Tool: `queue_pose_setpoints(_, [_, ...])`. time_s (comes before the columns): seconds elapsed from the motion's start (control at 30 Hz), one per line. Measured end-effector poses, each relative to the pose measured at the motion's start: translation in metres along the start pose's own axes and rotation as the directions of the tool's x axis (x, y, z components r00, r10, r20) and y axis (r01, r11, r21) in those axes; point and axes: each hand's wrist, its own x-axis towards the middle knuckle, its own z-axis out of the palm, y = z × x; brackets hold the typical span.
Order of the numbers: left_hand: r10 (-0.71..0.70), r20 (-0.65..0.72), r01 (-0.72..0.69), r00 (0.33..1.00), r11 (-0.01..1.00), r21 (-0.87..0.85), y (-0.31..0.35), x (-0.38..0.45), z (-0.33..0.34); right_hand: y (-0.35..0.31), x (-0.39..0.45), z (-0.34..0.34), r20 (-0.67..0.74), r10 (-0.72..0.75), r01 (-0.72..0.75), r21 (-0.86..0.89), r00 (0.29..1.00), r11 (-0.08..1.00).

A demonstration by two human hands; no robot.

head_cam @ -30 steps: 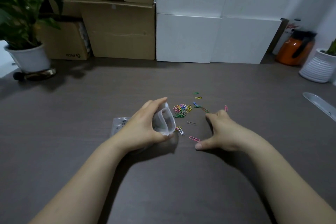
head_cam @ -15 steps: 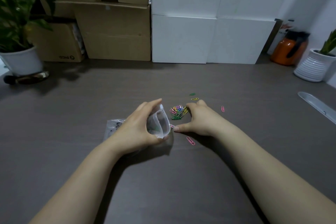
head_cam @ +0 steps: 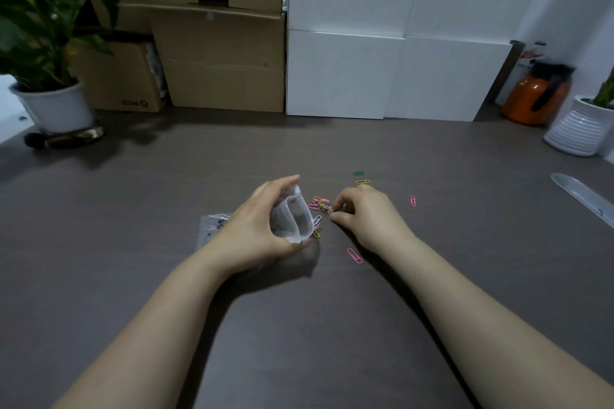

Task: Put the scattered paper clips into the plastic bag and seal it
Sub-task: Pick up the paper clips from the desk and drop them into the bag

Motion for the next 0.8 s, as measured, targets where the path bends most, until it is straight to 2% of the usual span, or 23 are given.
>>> queue_pose_setpoints(0.23, [0.034, -0.065, -0.036, 0.997, 0.999, -0.033, 0.009, -0.010, -0.012, -0.001, -0.014, -0.009, 0.060, 0.061, -0.059, -0.037, 0.996, 0.998])
queue_pose_setpoints(0.3, [0.022, -0.096, -0.031, 0.995, 0.995, -0.093, 0.015, -0.014, -0.020, -0.002, -0.019, -0.013, 0.029, 0.078, -0.079, 0.043, 0.997, 0.996])
queue_pose_setpoints(0.4, [0.056, -0.158, -0.073, 0.986, 0.992, -0.104, 0.029, -0.015, -0.033, -0.002, -0.025, -0.019, -0.009, 0.147, -0.139, 0.280, 0.989, 0.950])
queue_pose_setpoints(0.47, [0.079, -0.188, -0.101, 0.979, 0.989, -0.112, 0.037, -0.013, -0.038, -0.002, -0.032, -0.020, 0.050, 0.198, -0.194, 0.521, 0.979, 0.831])
queue_pose_setpoints(0.53, [0.097, -0.154, -0.112, 0.983, 0.990, -0.091, 0.042, -0.012, -0.032, -0.003, -0.037, -0.022, 0.147, 0.214, -0.248, 0.763, 0.966, 0.597])
queue_pose_setpoints(0.57, [0.105, -0.118, -0.112, 0.987, 0.993, -0.047, 0.042, -0.011, -0.025, -0.004, -0.038, -0.024, 0.172, 0.209, -0.257, 0.825, 0.963, 0.503])
queue_pose_setpoints(0.67, [0.076, -0.016, -0.075, 0.997, 0.997, 0.015, 0.035, -0.011, 0.000, -0.012, -0.037, -0.036, 0.161, 0.163, -0.211, 0.907, 0.973, 0.364])
queue_pose_setpoints(0.8, [0.043, 0.061, -0.046, 0.997, 0.998, 0.046, 0.027, -0.005, 0.015, -0.033, -0.040, -0.046, 0.140, 0.046, -0.147, 0.956, 0.989, 0.252])
